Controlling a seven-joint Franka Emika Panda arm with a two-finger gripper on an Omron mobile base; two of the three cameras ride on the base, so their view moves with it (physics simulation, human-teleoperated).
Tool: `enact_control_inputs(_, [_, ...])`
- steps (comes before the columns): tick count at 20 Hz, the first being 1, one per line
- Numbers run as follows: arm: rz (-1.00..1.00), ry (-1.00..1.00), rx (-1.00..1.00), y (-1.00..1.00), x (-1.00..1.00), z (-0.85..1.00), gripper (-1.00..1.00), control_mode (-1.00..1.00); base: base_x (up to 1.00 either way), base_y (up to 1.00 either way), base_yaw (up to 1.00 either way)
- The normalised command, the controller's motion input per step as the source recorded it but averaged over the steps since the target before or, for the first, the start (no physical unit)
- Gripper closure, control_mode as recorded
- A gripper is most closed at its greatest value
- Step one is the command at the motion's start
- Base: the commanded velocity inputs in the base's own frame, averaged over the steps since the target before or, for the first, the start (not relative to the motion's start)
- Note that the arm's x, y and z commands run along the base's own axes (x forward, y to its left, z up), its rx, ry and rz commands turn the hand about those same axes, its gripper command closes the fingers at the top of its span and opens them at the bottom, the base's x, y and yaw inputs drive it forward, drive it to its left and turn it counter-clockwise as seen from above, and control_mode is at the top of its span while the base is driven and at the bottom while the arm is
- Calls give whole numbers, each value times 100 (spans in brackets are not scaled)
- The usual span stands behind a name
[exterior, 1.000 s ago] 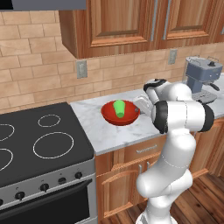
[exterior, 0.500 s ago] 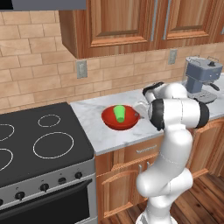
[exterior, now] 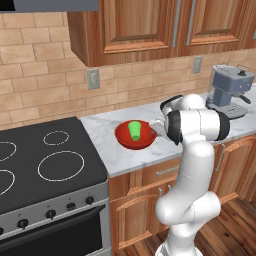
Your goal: Place the cup inside the bowl on the dining table and move the bowl to any counter.
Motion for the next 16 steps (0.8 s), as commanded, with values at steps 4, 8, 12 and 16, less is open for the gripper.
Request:
enact_control_inputs(4, [0, -2, 0, 0, 33, -4, 100, -100, 0, 0, 0])
enact_control_inputs(8, [0, 0, 0, 0, 19, -1, 100, -100, 0, 0, 0])
enact_control_inputs(12, [0, 0, 0, 0, 22, -13, 100, -100, 0, 0, 0])
enact_control_inputs(16, [0, 0, 0, 0, 32, -23, 100, -100, 0, 0, 0])
